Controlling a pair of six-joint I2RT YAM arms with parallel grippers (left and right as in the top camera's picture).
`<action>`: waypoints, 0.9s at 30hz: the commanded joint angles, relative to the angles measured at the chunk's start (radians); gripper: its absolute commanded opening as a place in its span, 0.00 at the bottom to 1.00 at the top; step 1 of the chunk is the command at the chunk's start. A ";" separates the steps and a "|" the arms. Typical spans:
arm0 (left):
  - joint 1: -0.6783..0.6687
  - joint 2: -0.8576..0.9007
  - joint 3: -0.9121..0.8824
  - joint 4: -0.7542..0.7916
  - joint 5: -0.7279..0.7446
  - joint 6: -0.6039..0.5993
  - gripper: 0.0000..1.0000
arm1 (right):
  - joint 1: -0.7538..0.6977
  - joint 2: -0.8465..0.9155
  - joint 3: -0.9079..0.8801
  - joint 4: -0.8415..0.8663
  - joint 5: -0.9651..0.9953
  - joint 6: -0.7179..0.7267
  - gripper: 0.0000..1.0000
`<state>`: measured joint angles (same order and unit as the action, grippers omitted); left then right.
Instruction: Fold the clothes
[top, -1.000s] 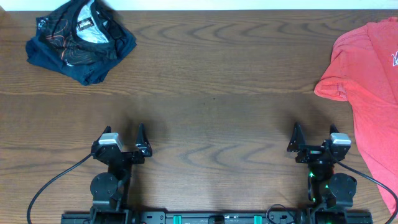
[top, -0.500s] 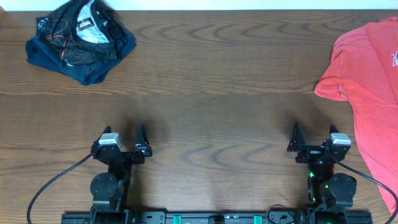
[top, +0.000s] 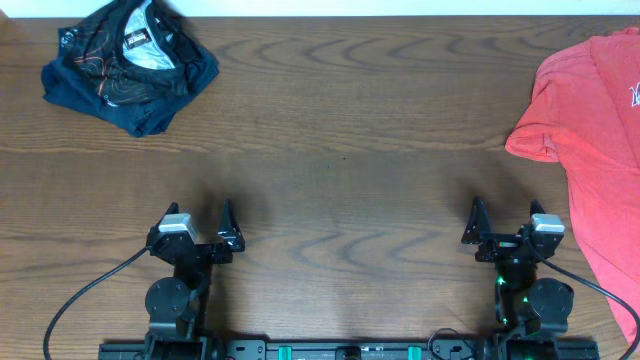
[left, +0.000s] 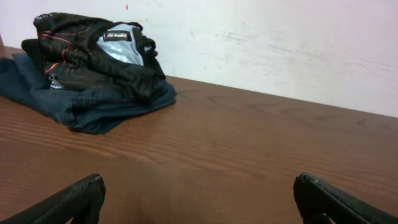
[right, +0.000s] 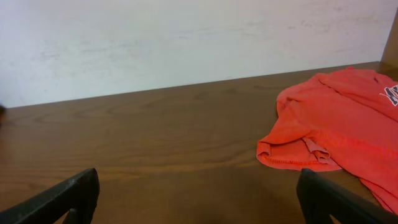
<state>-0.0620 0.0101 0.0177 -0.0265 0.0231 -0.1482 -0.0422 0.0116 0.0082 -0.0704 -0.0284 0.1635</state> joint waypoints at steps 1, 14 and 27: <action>-0.005 -0.006 -0.014 -0.045 -0.016 0.021 0.98 | -0.009 -0.006 -0.003 -0.003 0.005 -0.015 0.99; -0.005 -0.006 -0.014 -0.045 -0.012 0.016 0.98 | -0.009 -0.006 -0.003 -0.003 0.005 -0.015 0.99; -0.005 -0.006 -0.013 -0.012 0.438 -0.488 0.98 | -0.009 -0.006 -0.003 -0.003 0.005 -0.015 0.99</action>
<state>-0.0620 0.0101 0.0204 -0.0032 0.3283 -0.5156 -0.0422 0.0116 0.0082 -0.0704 -0.0284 0.1635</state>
